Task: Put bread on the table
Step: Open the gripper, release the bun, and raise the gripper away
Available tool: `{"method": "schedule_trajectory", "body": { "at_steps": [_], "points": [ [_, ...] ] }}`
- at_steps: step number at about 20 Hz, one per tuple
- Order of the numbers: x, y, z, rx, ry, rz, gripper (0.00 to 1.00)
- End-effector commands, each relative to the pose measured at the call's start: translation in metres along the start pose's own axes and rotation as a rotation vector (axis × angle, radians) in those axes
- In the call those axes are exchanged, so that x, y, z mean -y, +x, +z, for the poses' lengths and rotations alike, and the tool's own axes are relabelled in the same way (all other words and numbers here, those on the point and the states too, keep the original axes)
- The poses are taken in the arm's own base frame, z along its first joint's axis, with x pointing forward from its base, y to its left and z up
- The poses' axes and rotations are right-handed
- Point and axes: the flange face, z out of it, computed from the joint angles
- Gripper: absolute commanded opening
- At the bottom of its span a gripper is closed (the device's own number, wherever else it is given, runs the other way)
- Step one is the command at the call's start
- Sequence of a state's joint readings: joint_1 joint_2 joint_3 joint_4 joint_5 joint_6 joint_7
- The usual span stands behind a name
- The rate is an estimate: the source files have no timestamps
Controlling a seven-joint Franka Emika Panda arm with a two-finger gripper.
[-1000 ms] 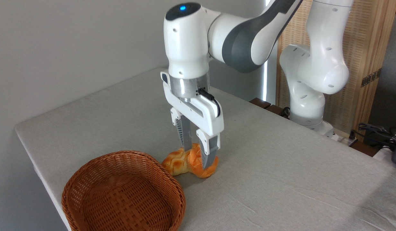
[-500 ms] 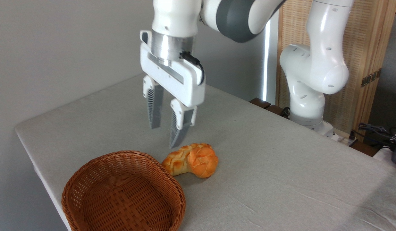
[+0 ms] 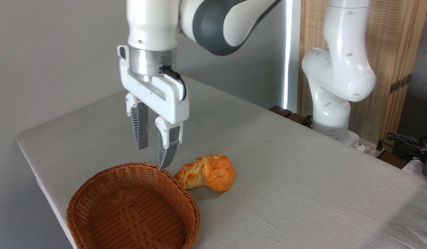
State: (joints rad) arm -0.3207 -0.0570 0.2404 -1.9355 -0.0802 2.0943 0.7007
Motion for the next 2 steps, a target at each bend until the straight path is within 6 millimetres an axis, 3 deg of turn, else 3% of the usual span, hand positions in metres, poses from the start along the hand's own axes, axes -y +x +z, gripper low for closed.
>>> {"method": "schedule_trajectory", "body": {
  "at_steps": [1, 2],
  "points": [
    [0.0075, 0.0031, -0.0079, -0.008, 0.003, -0.037, 1.00],
    [0.0082, 0.0026, -0.0079, -0.008, 0.002, -0.037, 1.00]
  ]
}}
